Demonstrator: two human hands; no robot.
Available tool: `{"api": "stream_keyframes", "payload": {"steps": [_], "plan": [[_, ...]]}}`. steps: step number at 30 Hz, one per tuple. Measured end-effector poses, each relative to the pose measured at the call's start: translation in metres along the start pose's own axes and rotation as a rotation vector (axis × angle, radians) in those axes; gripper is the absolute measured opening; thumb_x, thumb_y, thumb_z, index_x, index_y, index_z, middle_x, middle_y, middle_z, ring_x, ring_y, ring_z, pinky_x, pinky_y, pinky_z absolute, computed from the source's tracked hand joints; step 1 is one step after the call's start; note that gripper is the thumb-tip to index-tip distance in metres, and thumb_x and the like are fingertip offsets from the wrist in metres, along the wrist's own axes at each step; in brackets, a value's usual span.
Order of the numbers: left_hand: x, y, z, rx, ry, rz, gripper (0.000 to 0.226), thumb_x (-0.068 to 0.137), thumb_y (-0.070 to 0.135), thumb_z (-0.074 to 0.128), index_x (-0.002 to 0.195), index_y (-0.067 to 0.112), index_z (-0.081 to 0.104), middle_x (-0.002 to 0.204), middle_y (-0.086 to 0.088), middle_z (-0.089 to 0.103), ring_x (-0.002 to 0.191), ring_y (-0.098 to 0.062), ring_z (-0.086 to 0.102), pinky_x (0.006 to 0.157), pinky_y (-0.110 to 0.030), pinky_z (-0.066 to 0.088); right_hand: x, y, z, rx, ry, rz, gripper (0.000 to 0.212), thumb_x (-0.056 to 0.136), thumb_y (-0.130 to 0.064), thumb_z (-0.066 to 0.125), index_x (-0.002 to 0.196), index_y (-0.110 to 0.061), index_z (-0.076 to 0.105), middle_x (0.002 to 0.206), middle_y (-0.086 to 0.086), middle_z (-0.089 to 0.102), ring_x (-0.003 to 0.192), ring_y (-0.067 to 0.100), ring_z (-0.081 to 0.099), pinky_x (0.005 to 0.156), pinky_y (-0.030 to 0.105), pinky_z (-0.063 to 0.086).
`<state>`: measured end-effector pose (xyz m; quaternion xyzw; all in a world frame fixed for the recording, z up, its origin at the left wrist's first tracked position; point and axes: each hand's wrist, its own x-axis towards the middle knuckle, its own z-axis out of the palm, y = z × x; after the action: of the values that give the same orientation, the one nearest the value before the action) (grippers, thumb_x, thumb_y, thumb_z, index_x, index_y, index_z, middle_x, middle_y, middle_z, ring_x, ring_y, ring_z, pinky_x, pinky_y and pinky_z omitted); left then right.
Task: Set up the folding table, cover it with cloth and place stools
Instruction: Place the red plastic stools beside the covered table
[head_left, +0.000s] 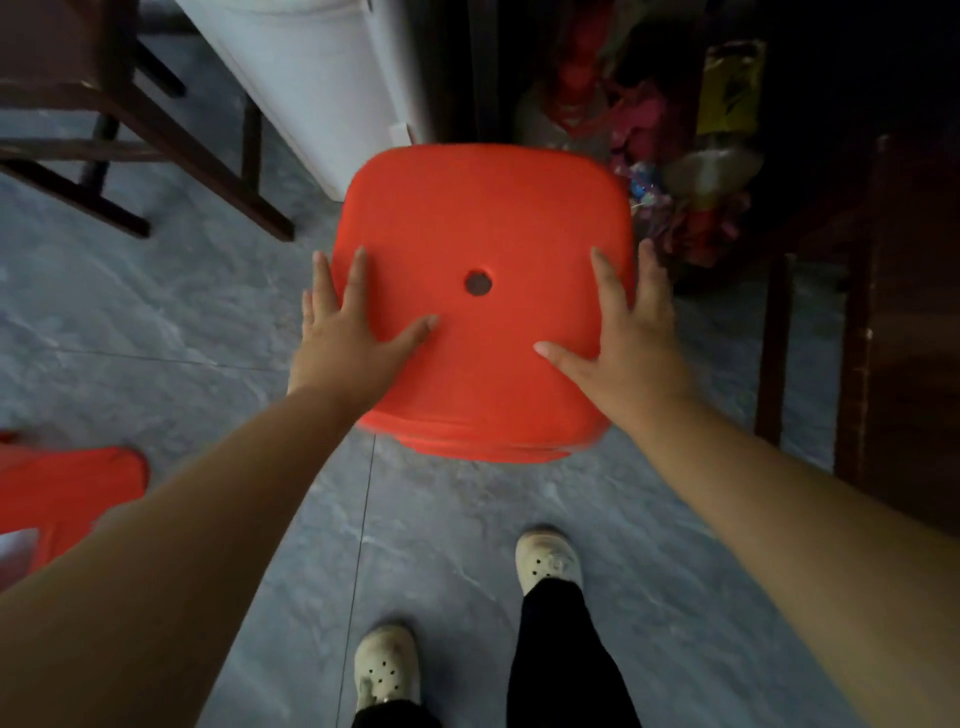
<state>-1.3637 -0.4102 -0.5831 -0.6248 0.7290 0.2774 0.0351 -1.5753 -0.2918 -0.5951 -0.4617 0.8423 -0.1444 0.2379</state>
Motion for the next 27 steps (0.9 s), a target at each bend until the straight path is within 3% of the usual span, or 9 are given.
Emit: {"api": "stream_keyframes", "payload": {"steps": [2, 5, 13, 19, 27], "plan": [[0.007, 0.006, 0.004, -0.152, -0.026, -0.097, 0.104, 0.069, 0.069, 0.062, 0.149, 0.041, 0.002, 0.159, -0.002, -0.01, 0.146, -0.026, 0.006, 0.116, -0.046, 0.018, 0.008, 0.003, 0.0, 0.059, -0.048, 0.023, 0.109, 0.069, -0.059, 0.07, 0.151, -0.033, 0.003, 0.158, 0.015, -0.012, 0.146, 0.035, 0.003, 0.115, 0.045, 0.02], [0.013, 0.007, 0.008, -0.151, 0.001, -0.114, 0.11, 0.066, 0.065, 0.069, 0.148, 0.041, -0.001, 0.159, -0.006, -0.002, 0.144, -0.029, 0.011, 0.115, -0.045, 0.02, 0.014, 0.004, -0.004, 0.125, -0.119, 0.042, 0.116, 0.066, -0.057, 0.074, 0.15, -0.036, -0.003, 0.158, 0.017, -0.014, 0.145, 0.034, 0.015, 0.112, 0.038, 0.026], [-0.004, -0.015, 0.009, -0.323, 0.067, -0.159, 0.116, 0.06, 0.054, 0.08, 0.149, 0.038, 0.009, 0.15, -0.008, 0.016, 0.137, -0.028, 0.029, 0.114, -0.041, 0.026, 0.004, -0.006, 0.003, 0.178, -0.168, -0.007, 0.119, 0.065, -0.049, 0.079, 0.149, -0.038, -0.004, 0.158, 0.016, -0.009, 0.143, 0.03, 0.021, 0.111, 0.036, 0.027], [-0.105, -0.077, -0.003, -0.477, 0.193, -0.383, 0.113, 0.061, 0.045, 0.084, 0.149, 0.034, 0.014, 0.146, -0.005, 0.025, 0.131, -0.02, 0.039, 0.107, -0.032, 0.031, -0.05, -0.055, 0.024, 0.099, -0.279, -0.178, 0.125, 0.058, -0.048, 0.083, 0.149, -0.039, -0.002, 0.158, 0.012, -0.005, 0.142, 0.027, 0.025, 0.109, 0.035, 0.031], [-0.288, -0.205, 0.006, -0.641, 0.389, -0.728, 0.113, 0.059, 0.041, 0.085, 0.149, 0.03, 0.018, 0.145, -0.008, 0.027, 0.13, -0.024, 0.04, 0.109, -0.036, 0.033, -0.182, -0.15, 0.086, -0.069, -0.577, -0.449, 0.125, 0.06, -0.049, 0.082, 0.146, -0.045, -0.009, 0.159, 0.006, -0.013, 0.145, 0.025, 0.021, 0.11, 0.036, 0.031]]}}
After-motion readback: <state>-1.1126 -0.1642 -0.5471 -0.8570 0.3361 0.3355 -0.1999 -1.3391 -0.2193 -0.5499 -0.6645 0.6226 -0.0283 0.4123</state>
